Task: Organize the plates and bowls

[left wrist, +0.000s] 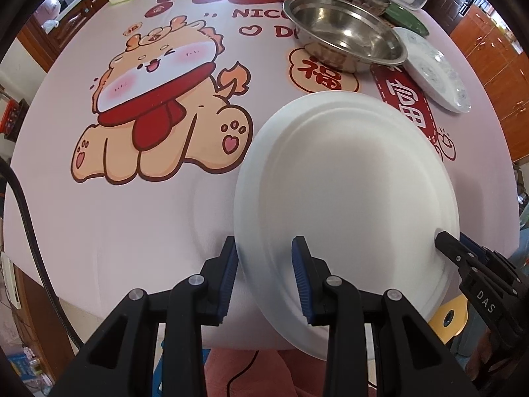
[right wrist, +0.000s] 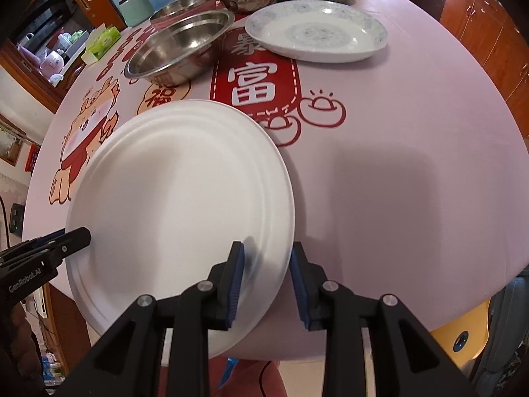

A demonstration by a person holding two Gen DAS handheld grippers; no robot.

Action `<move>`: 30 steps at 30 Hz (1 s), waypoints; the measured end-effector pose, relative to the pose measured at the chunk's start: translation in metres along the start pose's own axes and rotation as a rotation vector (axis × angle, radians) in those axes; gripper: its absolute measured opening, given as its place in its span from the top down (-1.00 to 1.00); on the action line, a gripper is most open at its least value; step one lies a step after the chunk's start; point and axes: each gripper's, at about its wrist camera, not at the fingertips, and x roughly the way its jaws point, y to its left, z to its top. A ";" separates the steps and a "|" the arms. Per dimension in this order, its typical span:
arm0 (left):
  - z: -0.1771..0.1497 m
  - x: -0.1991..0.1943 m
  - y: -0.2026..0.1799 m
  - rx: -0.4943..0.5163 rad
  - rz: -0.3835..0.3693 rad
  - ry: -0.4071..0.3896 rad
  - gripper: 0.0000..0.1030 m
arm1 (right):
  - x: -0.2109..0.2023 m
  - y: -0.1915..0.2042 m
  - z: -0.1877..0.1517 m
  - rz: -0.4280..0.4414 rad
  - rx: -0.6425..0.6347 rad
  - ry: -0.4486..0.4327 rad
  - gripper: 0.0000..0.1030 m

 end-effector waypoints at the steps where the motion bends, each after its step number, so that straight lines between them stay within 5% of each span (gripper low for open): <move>1: 0.002 0.002 0.000 0.001 -0.003 0.005 0.41 | 0.000 -0.001 0.001 0.004 0.010 0.001 0.42; 15: 0.024 0.015 0.021 0.043 -0.104 0.086 0.36 | 0.001 -0.004 0.000 0.000 0.135 0.010 0.20; 22: 0.041 -0.008 0.035 0.110 -0.189 0.018 0.35 | -0.015 -0.009 -0.009 -0.026 0.227 -0.042 0.20; 30: 0.058 -0.035 0.030 0.226 -0.255 -0.075 0.18 | -0.047 -0.007 -0.015 -0.025 0.310 -0.201 0.19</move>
